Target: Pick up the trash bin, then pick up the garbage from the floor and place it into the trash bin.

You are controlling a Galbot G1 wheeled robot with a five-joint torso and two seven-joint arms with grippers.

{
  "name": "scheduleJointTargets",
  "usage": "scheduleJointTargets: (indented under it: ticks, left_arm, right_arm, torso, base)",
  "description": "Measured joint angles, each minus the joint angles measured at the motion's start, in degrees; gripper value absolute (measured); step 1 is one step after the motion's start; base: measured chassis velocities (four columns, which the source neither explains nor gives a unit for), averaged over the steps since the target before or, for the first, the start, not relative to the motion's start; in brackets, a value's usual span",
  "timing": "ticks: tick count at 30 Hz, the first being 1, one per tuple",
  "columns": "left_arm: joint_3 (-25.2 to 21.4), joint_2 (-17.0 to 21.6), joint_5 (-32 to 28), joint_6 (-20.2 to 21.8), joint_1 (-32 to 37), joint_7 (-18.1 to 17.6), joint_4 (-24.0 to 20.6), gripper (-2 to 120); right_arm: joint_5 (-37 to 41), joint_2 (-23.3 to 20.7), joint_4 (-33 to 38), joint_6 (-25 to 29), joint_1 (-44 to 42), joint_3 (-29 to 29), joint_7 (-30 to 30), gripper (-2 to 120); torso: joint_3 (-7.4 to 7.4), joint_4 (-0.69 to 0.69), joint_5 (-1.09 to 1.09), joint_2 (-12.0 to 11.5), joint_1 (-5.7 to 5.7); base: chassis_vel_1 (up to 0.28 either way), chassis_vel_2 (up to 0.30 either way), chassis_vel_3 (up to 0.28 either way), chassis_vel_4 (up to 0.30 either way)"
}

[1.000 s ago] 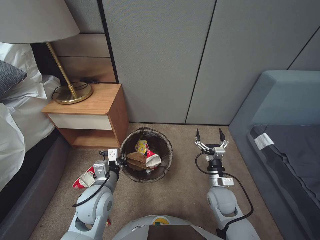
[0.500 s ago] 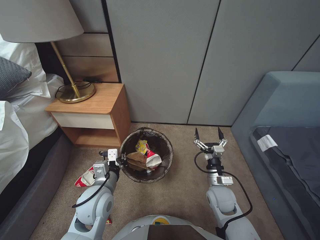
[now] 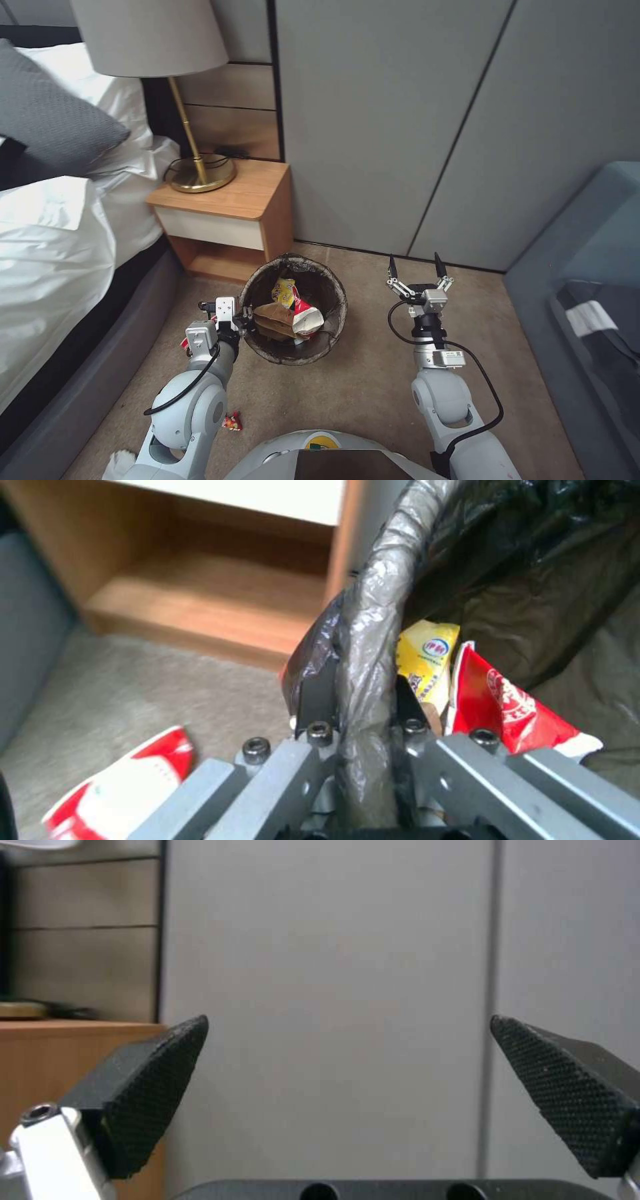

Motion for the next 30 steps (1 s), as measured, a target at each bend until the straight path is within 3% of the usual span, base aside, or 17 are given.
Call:
scheduleJointTargets:
  ticks: [30]
  left_arm:
    - [0.1, -0.2, 0.2, -0.3, -0.2, 0.8, -0.1, 0]
  right_arm:
    - [0.8, -0.1, 0.3, 0.3, 0.2, 0.0, -1.8, 99]
  torso:
    - [0.00, 0.00, 0.00, 0.0, 0.00]
  base:
    - [0.128, 0.123, 0.125, 0.124]
